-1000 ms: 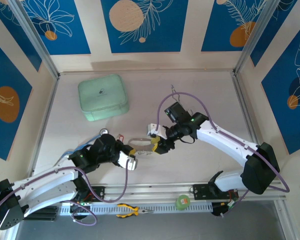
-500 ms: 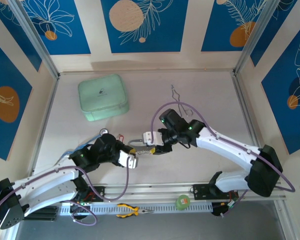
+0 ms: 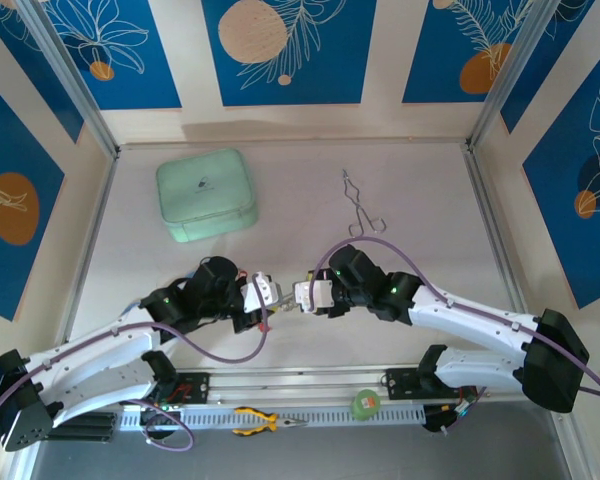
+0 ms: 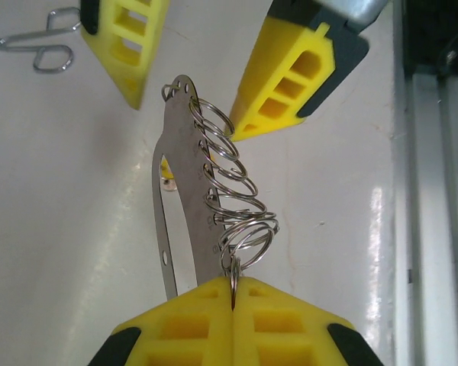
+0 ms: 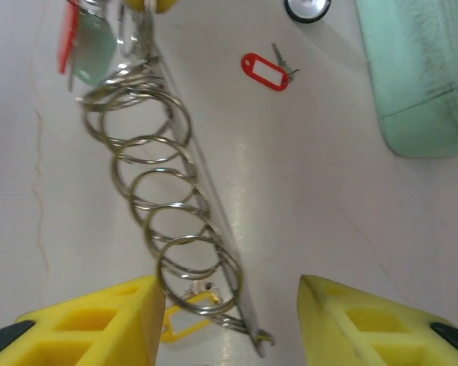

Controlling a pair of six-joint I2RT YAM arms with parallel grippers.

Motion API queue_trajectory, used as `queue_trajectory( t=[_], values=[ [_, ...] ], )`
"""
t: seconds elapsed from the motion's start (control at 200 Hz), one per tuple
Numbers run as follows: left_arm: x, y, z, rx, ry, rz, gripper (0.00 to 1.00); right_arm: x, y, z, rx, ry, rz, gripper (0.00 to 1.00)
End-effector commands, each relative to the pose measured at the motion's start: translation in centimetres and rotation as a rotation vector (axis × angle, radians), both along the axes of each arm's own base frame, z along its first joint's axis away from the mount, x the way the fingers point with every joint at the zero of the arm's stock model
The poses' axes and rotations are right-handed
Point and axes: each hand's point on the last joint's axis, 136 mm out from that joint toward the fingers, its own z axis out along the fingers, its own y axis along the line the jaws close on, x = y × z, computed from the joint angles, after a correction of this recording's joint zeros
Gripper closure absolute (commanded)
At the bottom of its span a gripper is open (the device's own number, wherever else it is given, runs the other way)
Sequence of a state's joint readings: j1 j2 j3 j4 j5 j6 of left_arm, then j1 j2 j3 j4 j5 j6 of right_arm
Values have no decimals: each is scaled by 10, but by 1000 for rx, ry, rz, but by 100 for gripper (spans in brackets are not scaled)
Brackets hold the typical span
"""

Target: Put the keys on the keyring

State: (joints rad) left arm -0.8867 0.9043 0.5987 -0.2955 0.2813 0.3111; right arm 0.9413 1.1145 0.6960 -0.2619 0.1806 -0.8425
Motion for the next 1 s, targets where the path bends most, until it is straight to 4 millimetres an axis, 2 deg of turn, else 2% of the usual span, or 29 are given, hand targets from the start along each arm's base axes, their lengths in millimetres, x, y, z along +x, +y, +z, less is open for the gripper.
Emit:
queue_trajectory(
  t=[0.0,0.34,0.71,0.995],
  values=[
    [-9,-8,21,-76,85,5,100,4,5,14,32,-111,24,49],
    [-8,-10,21,-72,130,26,100,-1,6,21,33,-221,67,49],
    [-5,-6,16,-36,123,43,100,-9,5,26,51,-208,75,59],
    [-5,-8,19,-46,122,31,100,-10,7,22,44,-190,84,66]
  ],
)
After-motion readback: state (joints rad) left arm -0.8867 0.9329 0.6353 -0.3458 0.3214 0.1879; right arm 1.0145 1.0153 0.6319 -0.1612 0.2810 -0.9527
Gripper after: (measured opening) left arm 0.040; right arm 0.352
